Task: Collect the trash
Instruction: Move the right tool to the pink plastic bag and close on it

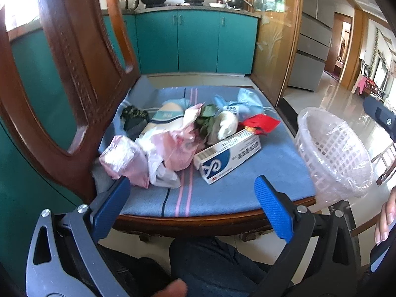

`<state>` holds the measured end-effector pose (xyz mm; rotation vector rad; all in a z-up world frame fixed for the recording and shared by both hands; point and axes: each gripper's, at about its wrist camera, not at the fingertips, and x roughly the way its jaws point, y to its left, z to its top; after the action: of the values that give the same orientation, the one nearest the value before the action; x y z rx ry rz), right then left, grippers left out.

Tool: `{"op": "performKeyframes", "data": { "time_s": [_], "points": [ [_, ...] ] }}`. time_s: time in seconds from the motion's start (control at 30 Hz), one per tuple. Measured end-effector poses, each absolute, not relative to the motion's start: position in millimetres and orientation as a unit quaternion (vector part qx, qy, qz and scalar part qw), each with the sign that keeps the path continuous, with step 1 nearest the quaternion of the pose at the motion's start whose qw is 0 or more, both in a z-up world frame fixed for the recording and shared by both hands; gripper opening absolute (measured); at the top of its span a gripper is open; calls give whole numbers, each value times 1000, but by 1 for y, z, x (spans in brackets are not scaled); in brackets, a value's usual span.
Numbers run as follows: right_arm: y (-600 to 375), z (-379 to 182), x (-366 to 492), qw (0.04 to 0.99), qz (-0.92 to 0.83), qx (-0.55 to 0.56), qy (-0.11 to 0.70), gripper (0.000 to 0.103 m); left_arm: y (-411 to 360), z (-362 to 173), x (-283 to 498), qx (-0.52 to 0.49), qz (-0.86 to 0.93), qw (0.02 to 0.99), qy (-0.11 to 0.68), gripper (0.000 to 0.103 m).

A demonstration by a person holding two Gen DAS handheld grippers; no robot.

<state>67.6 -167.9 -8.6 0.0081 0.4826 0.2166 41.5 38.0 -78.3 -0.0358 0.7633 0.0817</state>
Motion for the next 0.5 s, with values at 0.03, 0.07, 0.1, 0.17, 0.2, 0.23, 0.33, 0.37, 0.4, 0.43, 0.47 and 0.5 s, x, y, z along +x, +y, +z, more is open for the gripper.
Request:
{"op": "performKeyframes", "data": {
  "time_s": [0.03,0.07,0.1,0.17,0.2,0.23,0.33,0.37,0.4,0.43,0.47,0.5],
  "points": [
    [-163,-11,71,963,113,0,243,100,41,-81,43,-20,43,926,376,100],
    [-158,-14,75,962,114,-8,247,100,43,-84,45,-22,45,924,379,100],
    [-152,-15,77,962,115,-18,249,100,45,-86,46,-24,45,923,380,100],
    [-145,-18,80,961,117,-34,248,100,48,-90,50,-27,46,921,387,100],
    [-143,-18,82,960,120,-38,250,100,49,-92,51,-27,47,920,389,100],
    [-140,-20,86,958,125,-41,254,100,50,-94,52,-27,49,919,391,100],
    [-139,-32,102,949,139,-27,283,100,57,-102,55,-26,56,914,402,100],
    [-139,-37,108,945,145,-20,293,100,59,-104,55,-27,59,912,405,99],
    [-138,-42,111,940,152,-16,303,100,63,-107,55,-29,60,910,408,99],
    [-137,-48,117,932,168,-13,321,98,68,-110,55,-34,61,908,413,98],
    [-135,-54,121,926,178,-11,332,95,71,-113,55,-39,61,906,417,92],
    [-132,-58,124,923,180,-13,339,87,75,-116,56,-44,61,904,422,85]
  ]
}}
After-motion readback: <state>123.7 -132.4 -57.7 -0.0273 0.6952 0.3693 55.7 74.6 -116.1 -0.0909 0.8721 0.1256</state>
